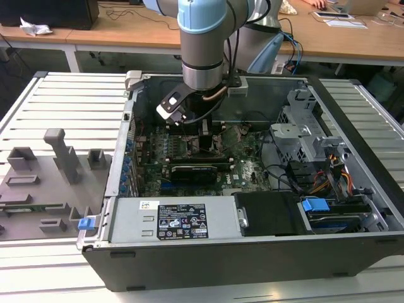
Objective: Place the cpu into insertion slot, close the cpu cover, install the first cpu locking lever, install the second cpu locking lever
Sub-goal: 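Place the cpu into insertion slot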
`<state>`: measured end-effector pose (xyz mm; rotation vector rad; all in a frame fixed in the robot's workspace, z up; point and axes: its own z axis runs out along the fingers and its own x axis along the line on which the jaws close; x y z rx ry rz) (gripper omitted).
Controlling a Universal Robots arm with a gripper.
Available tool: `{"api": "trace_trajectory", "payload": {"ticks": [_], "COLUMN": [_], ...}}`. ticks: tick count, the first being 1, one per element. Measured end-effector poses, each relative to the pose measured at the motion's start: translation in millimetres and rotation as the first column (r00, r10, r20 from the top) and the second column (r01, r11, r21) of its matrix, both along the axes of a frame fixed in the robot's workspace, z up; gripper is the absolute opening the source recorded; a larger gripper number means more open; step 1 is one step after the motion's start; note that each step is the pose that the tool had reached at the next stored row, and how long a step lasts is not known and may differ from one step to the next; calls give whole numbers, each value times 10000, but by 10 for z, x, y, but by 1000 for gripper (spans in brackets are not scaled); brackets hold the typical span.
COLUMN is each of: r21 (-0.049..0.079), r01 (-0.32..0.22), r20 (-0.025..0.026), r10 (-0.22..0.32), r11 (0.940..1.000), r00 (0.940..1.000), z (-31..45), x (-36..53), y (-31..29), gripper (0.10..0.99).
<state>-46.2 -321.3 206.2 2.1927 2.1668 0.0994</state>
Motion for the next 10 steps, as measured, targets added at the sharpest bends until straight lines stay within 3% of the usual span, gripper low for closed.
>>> {"api": "trace_trajectory", "payload": {"ticks": [4,10], "r21": [-32,-68], "r01": [-191,-193], "r20": [0,-3], "r10": [191,193], "r11": [9998,9998], "r00": [9998,9998], "z": [-13,-51], "x": [0,0], "y": [34,36], "gripper": [525,525]}}
